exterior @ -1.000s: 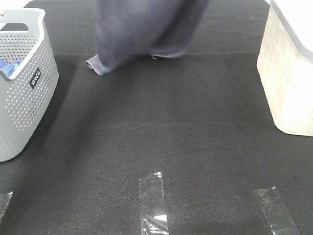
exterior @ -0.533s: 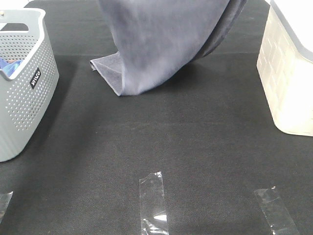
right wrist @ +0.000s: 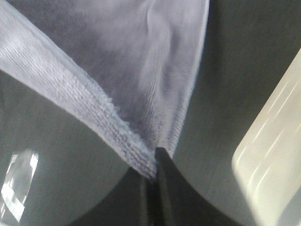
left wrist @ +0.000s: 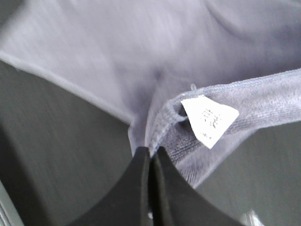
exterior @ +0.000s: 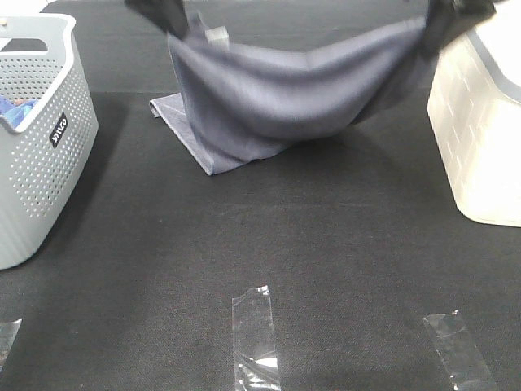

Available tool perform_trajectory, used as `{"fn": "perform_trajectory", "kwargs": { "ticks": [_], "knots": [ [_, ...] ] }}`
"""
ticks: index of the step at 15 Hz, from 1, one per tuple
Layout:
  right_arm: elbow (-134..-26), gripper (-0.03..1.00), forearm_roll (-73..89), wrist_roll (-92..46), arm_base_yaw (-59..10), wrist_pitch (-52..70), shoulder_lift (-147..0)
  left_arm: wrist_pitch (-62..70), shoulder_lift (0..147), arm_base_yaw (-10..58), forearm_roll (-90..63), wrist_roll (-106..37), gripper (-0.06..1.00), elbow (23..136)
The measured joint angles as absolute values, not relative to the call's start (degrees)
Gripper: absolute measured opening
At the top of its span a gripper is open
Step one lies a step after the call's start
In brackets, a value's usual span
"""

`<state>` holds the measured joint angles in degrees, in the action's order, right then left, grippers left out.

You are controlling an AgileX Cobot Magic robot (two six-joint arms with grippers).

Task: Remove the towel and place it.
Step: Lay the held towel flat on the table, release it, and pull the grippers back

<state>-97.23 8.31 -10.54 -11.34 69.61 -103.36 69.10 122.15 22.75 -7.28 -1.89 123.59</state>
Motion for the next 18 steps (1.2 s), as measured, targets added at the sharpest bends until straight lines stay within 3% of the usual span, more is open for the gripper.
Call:
{"fn": "perform_trajectory", "kwargs": {
  "ticks": [8, 14, 18],
  "knots": [
    [-67.0, 0.00, 11.3, -10.4, -11.3, 69.6, -80.3, 69.7, 100.5, 34.1, -2.7, 4.3, 0.00, 85.1],
    [-54.4, 0.00, 11.6, -9.3, -11.3, 69.7, -69.1, 69.7, 91.4, 42.0, -6.2, 7.8, 0.00, 73.5],
    [-49.0, 0.00, 13.3, -8.9, -11.3, 69.7, -66.8, 69.6, 87.8, 43.2, -9.7, 9.4, 0.00, 66.5]
  ]
}}
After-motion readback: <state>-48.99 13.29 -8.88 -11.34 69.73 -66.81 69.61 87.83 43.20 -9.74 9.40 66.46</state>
